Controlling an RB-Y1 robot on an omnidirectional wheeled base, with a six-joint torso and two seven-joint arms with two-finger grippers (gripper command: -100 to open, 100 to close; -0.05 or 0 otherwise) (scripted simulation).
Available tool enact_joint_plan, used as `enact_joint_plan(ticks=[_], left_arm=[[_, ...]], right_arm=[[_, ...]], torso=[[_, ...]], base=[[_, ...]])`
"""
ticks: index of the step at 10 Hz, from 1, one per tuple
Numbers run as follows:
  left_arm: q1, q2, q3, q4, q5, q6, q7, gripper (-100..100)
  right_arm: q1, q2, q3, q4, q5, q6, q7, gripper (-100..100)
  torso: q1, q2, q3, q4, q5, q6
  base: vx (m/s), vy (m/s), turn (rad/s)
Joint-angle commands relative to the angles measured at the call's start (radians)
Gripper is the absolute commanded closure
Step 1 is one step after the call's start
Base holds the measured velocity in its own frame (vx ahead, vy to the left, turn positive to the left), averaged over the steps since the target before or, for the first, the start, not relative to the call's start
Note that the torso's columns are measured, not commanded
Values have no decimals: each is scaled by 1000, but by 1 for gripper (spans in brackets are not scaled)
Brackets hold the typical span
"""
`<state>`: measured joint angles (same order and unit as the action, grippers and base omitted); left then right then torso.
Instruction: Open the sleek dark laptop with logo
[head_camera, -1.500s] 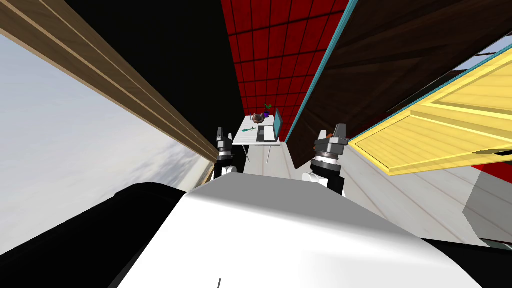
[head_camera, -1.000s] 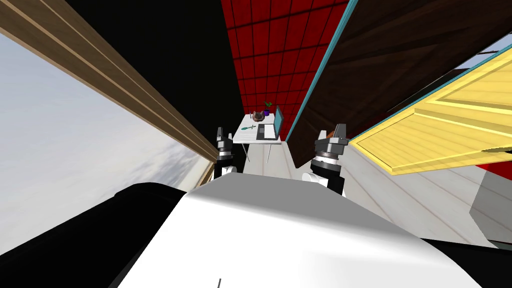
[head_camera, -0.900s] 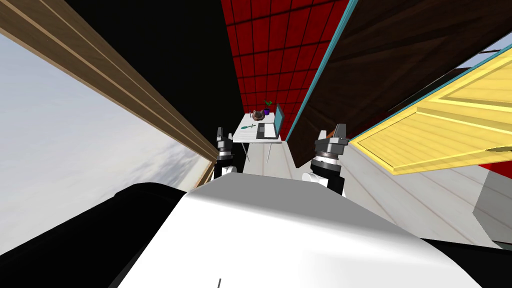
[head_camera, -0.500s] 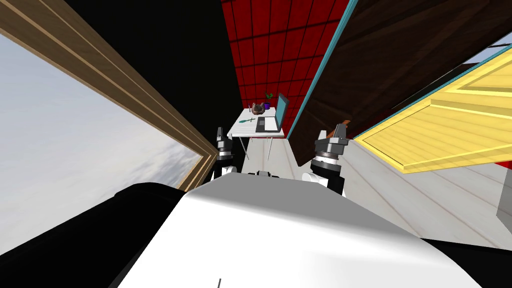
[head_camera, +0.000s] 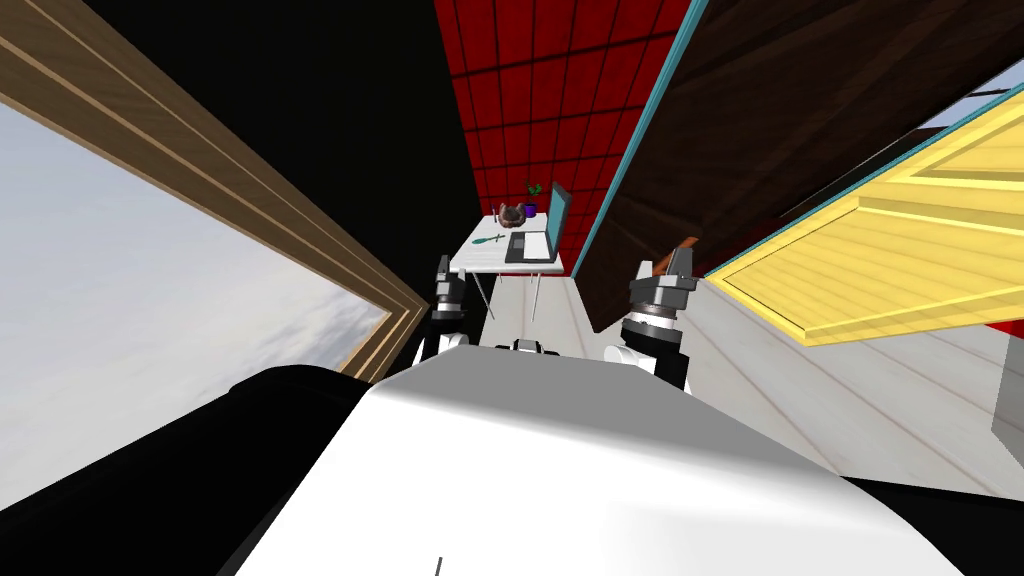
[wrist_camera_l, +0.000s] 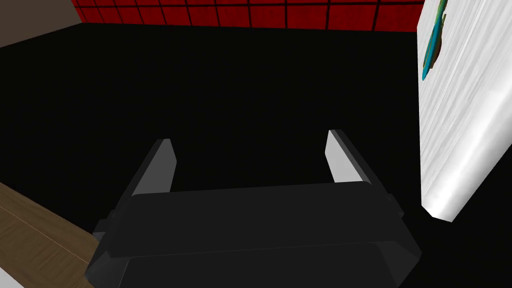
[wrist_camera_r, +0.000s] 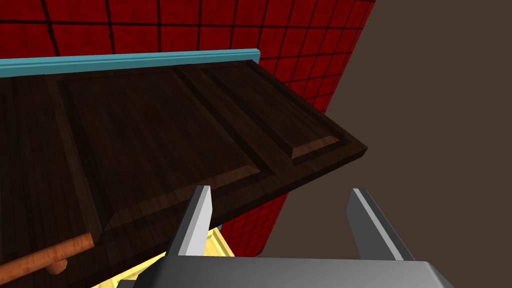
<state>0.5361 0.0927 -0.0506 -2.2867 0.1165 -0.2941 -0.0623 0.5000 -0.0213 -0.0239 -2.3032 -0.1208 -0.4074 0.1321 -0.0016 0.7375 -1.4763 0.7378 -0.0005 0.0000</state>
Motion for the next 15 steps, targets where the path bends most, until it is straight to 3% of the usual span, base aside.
enact_joint_plan(ticks=[1, 15], left_arm=[[2, 34, 13, -17, -7, 60, -8, -100], [12, 132, 85, -119, -47, 385, -57, -100]], right_arm=[[0, 0, 0, 0, 0, 0, 0, 0], [0, 0, 0, 0, 0, 0, 0, 0]], torso=[[2, 0, 0, 0, 0, 0], [2, 1, 0, 0, 1, 0]], base=[[52, -108, -20], [53, -118, -18]])
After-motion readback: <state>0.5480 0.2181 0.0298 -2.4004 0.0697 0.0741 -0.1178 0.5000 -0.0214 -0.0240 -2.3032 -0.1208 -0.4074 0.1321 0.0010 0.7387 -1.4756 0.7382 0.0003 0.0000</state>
